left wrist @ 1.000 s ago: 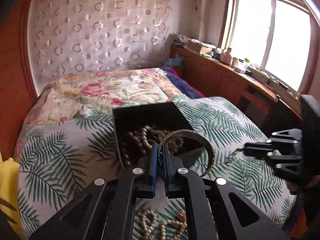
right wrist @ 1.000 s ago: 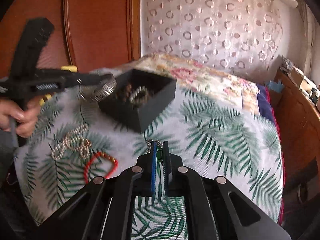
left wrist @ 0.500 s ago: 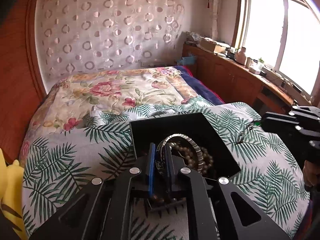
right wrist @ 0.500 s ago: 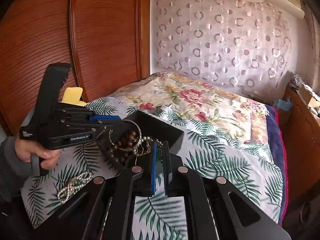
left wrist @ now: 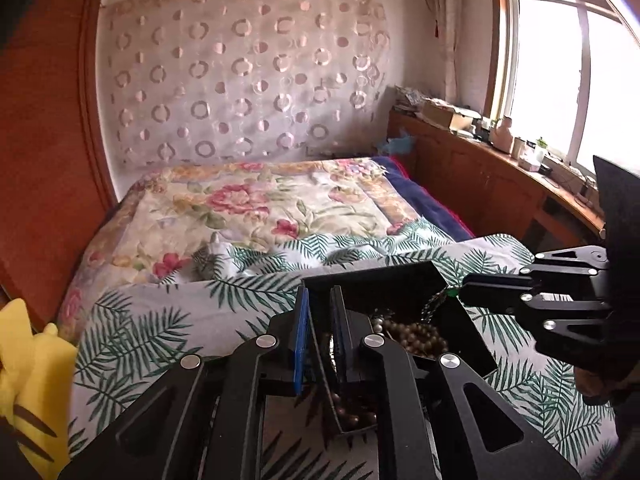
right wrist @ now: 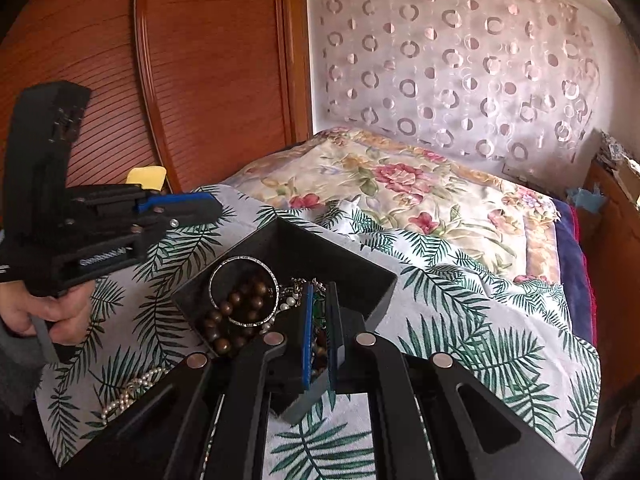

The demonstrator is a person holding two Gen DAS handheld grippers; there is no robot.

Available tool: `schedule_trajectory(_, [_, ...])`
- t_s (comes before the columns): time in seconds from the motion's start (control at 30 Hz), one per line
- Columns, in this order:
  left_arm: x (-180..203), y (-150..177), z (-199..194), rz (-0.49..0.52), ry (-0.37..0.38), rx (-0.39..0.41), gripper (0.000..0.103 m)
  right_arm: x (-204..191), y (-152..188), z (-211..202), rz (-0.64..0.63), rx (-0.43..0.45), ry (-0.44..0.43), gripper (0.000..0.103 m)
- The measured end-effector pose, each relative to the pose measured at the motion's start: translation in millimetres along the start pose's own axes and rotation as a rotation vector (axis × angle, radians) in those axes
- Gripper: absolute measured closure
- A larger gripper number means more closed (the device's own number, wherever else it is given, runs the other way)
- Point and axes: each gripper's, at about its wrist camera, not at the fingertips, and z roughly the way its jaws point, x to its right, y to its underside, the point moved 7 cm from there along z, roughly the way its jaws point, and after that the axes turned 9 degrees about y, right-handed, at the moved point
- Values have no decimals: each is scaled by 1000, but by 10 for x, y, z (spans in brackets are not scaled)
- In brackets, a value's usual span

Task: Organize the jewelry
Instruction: 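Lower the bangle into the black box with the left tool while the right tool releases the pendant there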

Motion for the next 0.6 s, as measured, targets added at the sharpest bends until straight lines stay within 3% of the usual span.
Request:
schedule_trajectory(0.27, [-18,8,-164,19,-42,25,91,-105,28,136,-8,-20,2,95])
schedule_trajectory(0.53, [10,97,-343,36,-63,48,62,-152,70,135,-9,-21,20,95])
schedule_trajectory(0.6, [15,112,-393,35,-68,54,51,-164,77,78,-4,-12,26,88])
